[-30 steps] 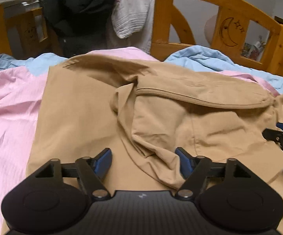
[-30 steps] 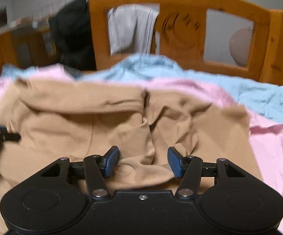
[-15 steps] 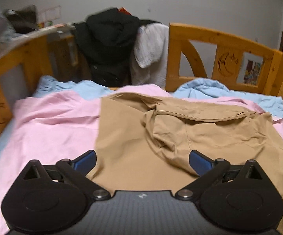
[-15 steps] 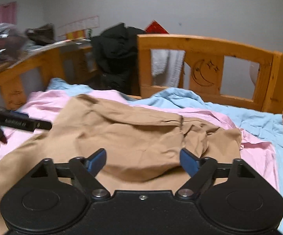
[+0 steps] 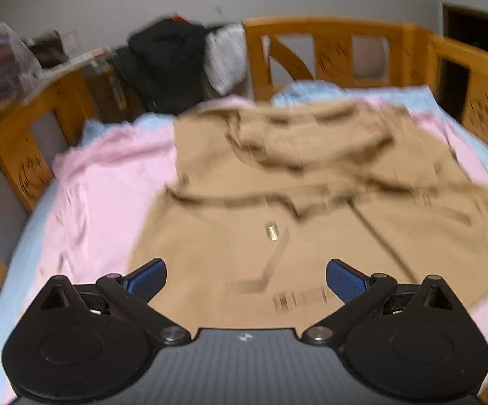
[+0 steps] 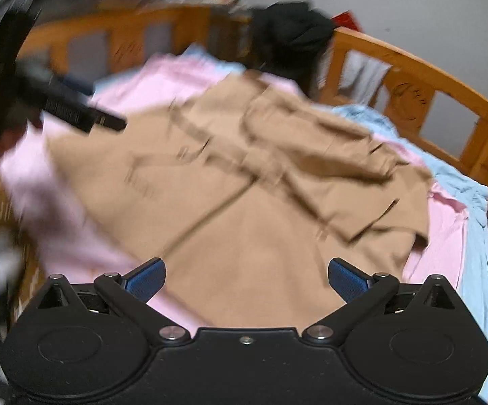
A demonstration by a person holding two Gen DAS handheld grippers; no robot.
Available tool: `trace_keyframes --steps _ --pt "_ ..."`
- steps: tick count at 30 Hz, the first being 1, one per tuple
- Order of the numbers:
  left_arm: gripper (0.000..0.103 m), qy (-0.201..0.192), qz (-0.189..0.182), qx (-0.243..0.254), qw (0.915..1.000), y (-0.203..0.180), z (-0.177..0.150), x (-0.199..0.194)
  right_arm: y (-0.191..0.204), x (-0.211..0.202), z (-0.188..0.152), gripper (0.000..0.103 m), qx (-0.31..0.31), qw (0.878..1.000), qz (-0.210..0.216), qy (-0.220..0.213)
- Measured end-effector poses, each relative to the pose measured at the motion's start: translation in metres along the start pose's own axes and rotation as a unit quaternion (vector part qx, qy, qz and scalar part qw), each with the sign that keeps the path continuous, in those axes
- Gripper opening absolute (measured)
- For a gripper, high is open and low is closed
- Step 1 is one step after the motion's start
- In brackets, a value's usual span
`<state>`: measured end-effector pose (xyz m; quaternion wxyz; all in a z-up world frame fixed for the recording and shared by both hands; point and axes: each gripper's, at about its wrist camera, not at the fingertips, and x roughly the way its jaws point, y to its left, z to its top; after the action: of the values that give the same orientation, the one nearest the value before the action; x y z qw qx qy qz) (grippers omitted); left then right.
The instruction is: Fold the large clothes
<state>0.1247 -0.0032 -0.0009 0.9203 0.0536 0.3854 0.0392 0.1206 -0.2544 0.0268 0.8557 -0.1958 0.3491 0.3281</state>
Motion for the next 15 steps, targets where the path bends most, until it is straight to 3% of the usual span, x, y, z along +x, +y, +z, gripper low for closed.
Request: trace_keyframes --steps 5,7,10,15 --pt "0.102 0.03 -0.006 0.022 0.9993 -0.016 -0.033 0.004 0.033 0.024 -0.021 0.102 -0.055 0.996 -0.033 0.066" --pt "0.102 0.038 -0.003 0.03 0.9988 -0.02 -0.041 0.005 0.045 0.037 -0.024 0.102 -0.085 0.991 -0.063 0.079" --pt "0.102 0.043 -0.001 0.028 0.9987 -0.021 -0.046 0.006 0.055 0.056 -0.028 0.102 -0.119 0.985 -0.072 0.1" --pt "0.102 0.054 -0.001 0.024 0.9983 -0.018 -0.048 0.009 0.061 0.073 -0.034 0.102 -0.158 0.976 -0.129 0.071"
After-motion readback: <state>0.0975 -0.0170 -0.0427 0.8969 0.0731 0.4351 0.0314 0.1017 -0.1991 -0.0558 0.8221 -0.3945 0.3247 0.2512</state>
